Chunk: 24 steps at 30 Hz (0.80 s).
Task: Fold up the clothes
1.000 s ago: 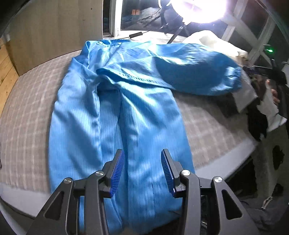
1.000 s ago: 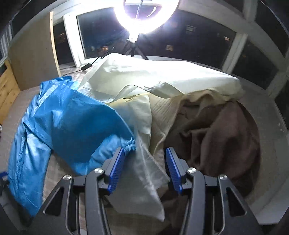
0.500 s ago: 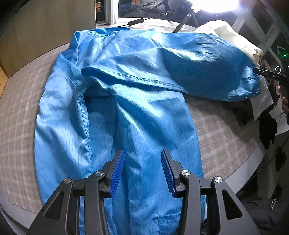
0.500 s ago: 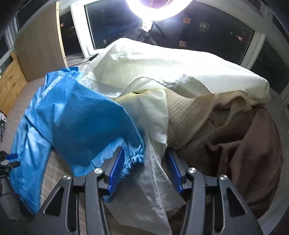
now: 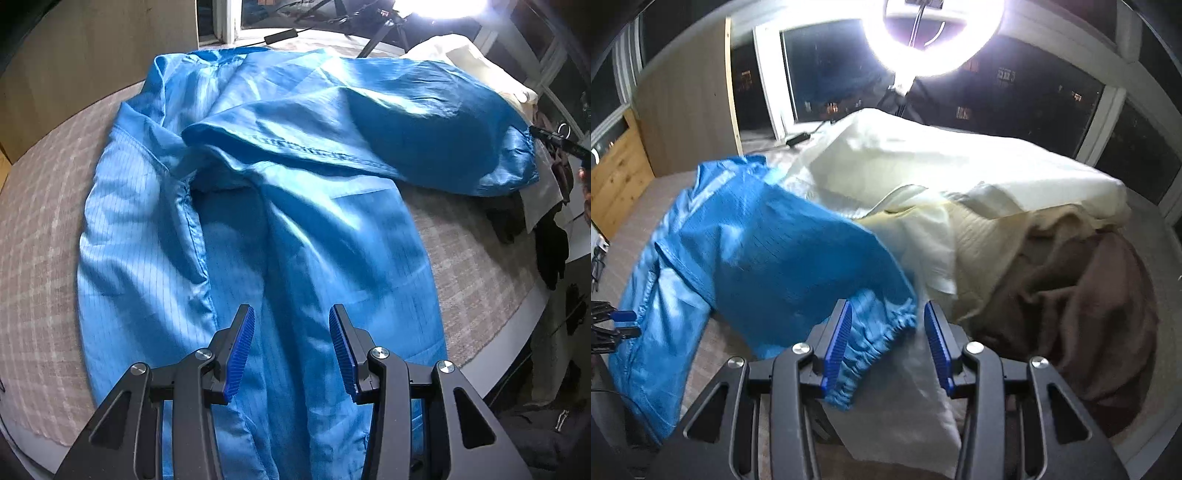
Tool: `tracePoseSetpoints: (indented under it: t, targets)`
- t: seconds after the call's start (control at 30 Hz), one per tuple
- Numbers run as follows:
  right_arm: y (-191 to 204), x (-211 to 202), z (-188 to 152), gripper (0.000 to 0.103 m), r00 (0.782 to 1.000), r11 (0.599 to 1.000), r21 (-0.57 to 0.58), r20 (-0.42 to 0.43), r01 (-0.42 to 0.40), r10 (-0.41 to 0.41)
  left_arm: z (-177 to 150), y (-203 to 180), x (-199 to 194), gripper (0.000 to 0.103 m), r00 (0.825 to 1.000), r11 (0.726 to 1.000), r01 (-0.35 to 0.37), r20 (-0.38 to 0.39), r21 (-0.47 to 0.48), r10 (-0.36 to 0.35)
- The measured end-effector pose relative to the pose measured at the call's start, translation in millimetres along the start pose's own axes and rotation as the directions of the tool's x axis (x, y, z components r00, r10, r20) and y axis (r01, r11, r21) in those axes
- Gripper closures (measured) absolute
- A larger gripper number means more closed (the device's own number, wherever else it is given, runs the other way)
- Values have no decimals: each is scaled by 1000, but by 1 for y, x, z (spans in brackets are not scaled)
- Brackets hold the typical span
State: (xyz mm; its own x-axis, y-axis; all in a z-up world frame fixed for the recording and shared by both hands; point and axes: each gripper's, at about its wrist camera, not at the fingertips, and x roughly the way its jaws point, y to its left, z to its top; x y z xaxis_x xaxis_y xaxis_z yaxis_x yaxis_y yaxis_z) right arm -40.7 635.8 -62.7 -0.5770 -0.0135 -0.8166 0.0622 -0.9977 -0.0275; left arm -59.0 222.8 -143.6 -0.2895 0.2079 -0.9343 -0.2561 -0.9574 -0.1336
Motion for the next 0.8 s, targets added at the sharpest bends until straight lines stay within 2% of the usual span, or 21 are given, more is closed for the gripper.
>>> tracePoseSetpoints:
  t: [0.1, 0.2, 0.47, 0.57, 0.63, 0.73, 0.8]
  targets:
    - [-1, 6, -2, 65, 1000, 1000, 4, -13, 19, -19, 1, 1, -1, 62, 1000, 1000, 0, 3, 14, 0]
    - [-1, 5, -2, 93, 1000, 1000, 7, -18, 23, -23, 3, 5, -1, 62, 1000, 1000, 4, 4, 21, -4]
    - [19, -32, -2, 96, 999, 999, -36, 32, 38, -37, 6, 18, 1, 62, 999, 999, 37, 18, 13, -38]
    - [63, -64, 9, 96, 995, 994, -97, 73, -56, 64, 6, 31, -6, 62, 998, 999, 45, 45, -10, -45]
    - [97, -87, 18, 96, 985, 981, -144, 98, -127, 142, 2, 42, -15, 62, 997, 998, 48, 70, -32, -46]
    - [146, -122, 31, 96, 957, 949, -216, 129, -228, 260, -8, 61, -31, 62, 993, 995, 67, 107, -77, -59]
    - [197, -128, 22, 96, 935, 905, -296, 88, -304, 343, -16, 75, -42, 62, 989, 990, 84, 131, -109, -70]
